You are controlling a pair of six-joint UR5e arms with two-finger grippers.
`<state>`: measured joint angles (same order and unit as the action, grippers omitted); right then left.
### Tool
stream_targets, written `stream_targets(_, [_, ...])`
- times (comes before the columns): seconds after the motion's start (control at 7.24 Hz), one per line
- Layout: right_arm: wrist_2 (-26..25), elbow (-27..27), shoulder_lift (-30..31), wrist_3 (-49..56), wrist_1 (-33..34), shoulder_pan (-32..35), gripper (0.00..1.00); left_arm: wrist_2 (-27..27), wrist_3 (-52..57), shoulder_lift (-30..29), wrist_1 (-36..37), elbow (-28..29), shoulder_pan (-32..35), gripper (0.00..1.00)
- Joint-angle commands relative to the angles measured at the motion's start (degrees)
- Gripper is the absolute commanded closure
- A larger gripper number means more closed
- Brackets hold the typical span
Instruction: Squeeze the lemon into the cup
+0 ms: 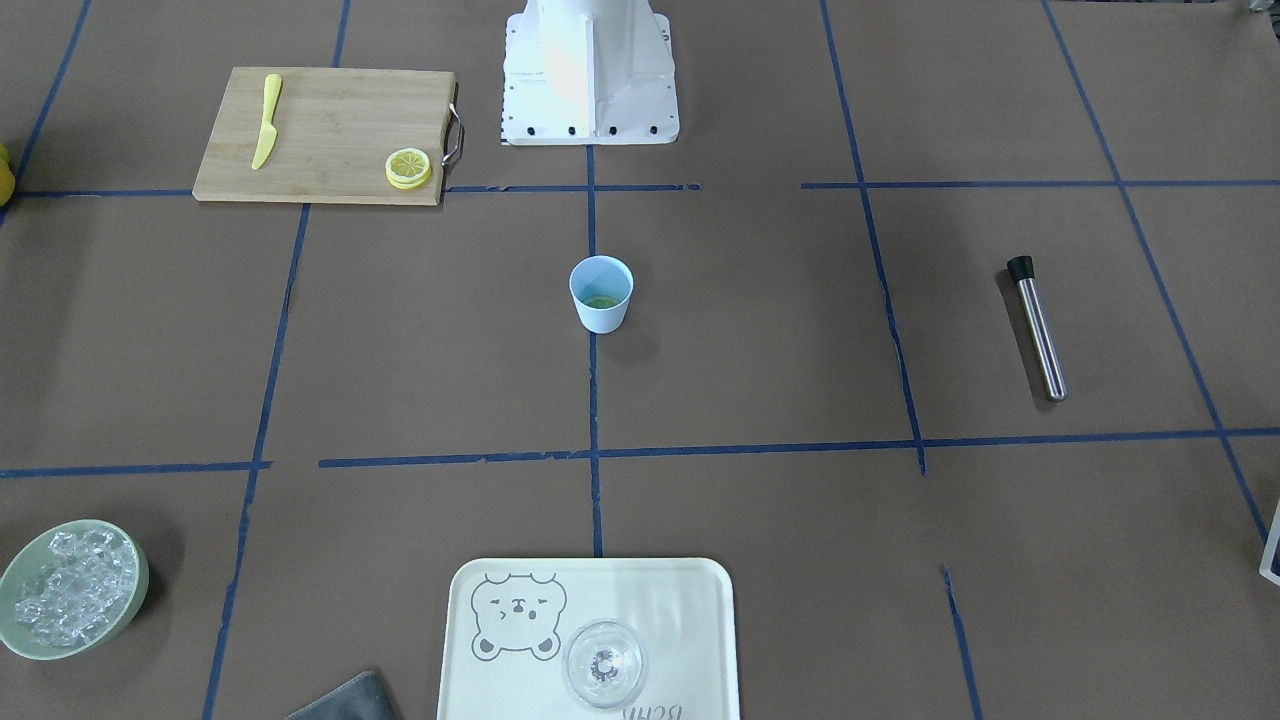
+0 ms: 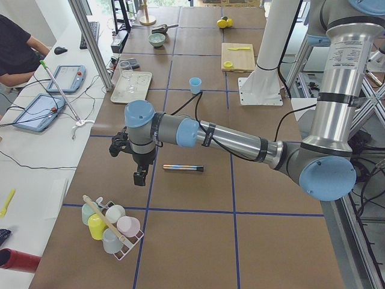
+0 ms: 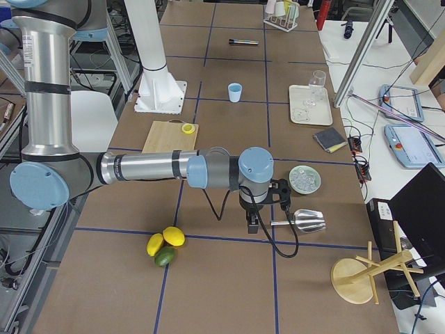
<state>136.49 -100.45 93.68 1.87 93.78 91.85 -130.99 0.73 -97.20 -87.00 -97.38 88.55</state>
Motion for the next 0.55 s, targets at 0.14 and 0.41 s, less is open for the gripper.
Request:
stream_targets(0.14, [0.0, -3.4, 2.2, -4.1, -0.1, -0.1, 0.00, 0.2, 0.6, 1.2, -2.7, 5.6, 0.0, 0.00])
stream_targets(0.41, [0.1, -3.3, 2.0, -4.1, 0.0, -0.1, 0.00, -0.2, 0.8, 5.2, -6.2, 7.2, 0.1, 0.00])
